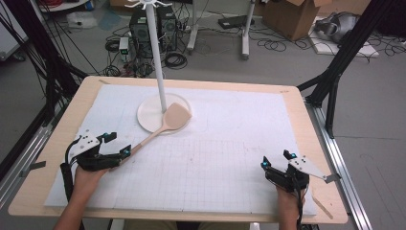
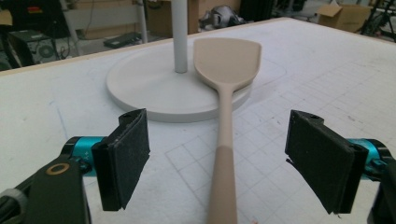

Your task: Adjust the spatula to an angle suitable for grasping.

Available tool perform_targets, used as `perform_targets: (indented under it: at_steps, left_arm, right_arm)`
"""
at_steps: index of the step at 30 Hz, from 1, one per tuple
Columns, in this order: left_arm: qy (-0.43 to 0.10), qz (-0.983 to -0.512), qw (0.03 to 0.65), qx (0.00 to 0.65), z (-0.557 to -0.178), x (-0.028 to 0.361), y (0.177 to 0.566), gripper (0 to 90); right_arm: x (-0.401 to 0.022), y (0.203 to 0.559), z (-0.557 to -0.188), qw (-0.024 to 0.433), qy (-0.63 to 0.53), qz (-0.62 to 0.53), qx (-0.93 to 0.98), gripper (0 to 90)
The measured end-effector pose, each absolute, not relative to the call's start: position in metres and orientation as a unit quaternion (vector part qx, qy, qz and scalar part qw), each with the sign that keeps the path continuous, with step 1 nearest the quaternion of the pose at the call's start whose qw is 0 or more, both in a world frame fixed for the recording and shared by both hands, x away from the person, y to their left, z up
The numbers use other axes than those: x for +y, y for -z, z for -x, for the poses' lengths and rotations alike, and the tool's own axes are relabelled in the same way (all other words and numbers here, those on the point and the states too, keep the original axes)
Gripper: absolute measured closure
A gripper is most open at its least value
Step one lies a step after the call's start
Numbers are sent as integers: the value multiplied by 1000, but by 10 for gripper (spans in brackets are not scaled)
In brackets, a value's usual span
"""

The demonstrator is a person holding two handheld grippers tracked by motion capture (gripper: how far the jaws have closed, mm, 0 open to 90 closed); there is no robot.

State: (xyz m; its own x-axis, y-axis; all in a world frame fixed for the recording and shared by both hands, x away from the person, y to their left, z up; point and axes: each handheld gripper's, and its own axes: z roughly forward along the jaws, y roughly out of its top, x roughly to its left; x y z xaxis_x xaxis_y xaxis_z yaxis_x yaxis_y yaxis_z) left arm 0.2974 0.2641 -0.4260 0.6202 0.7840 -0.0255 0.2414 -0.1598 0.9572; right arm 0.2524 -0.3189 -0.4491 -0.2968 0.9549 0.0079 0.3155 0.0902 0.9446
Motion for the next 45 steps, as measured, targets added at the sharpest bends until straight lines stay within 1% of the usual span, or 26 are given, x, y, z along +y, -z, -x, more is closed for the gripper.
perform_targets:
  at_steps: [12, 24, 27, 32, 33, 36, 45]
  left_arm:
    - [-230, -733, 532, 356, -307, 253, 413, 228]
    - [-217, -745, 506, 376, -319, 253, 419, 249]
    - [-219, -751, 494, 379, -321, 255, 418, 272]
    - [-220, -761, 470, 390, -325, 258, 417, 283]
    - [-213, -773, 456, 387, -327, 257, 417, 289]
    - [-203, -786, 440, 383, -330, 255, 419, 305]
    - [-194, -805, 414, 377, -333, 247, 425, 319]
  right_arm:
    - [-316, 449, -256, 330, -453, -483, 672, 169]
    - [-318, 449, -255, 336, -460, -492, 658, 169]
    - [-318, 449, -257, 335, -454, -498, 659, 169]
    - [-319, 449, -258, 330, -452, -502, 660, 169]
    - [-319, 449, -258, 330, -452, -503, 659, 169]
    - [-318, 449, -258, 331, -450, -504, 659, 170]
    - [-320, 449, -256, 332, -460, -498, 656, 169]
